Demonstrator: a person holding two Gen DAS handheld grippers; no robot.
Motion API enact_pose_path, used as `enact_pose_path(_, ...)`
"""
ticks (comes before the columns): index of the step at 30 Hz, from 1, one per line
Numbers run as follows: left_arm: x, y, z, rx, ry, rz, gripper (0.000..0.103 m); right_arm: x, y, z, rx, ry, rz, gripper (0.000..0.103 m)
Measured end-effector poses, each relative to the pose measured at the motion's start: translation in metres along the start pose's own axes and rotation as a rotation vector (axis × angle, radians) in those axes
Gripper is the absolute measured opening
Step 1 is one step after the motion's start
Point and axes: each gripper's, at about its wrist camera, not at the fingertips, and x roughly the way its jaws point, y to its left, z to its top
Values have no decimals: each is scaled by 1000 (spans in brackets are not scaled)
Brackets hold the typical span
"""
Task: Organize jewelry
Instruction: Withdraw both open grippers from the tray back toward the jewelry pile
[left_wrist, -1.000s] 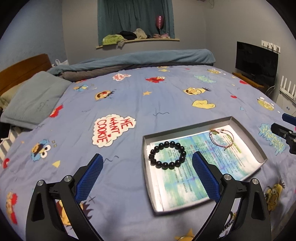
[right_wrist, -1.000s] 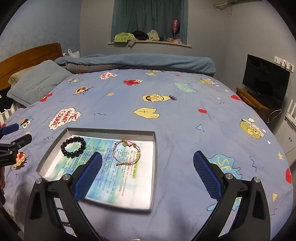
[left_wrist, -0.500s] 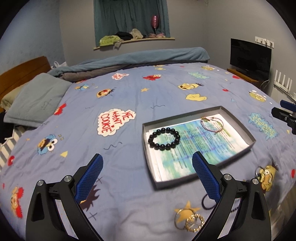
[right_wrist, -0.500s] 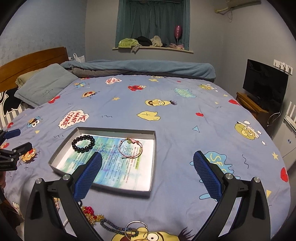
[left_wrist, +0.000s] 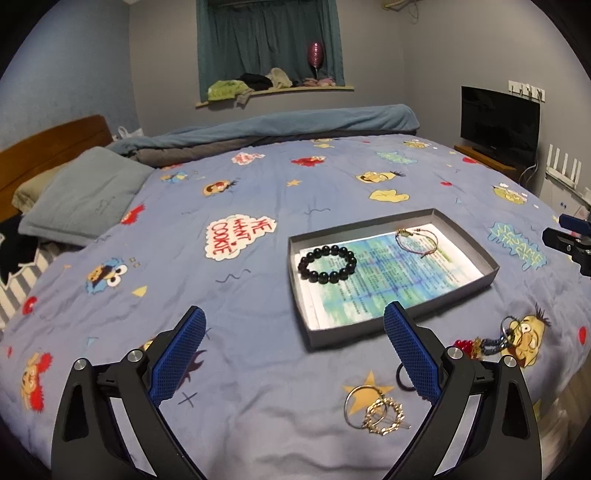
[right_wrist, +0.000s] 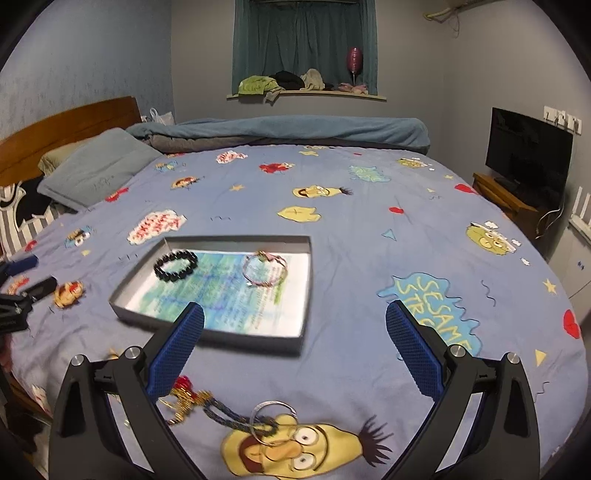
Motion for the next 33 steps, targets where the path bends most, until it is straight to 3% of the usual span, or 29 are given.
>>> enact_pose_path(17,14,-13,-39,14,58,-60,96,11,-18,-53,-18,77,-47,97)
enact_pose_path(26,28,-38,-70,76,113,-141,96,23,-16,-78,-16,137,-15,97)
enact_pose_path(33,33,-42,-94,53,152,-173,94,25,-11,-97,-25,165,2,97)
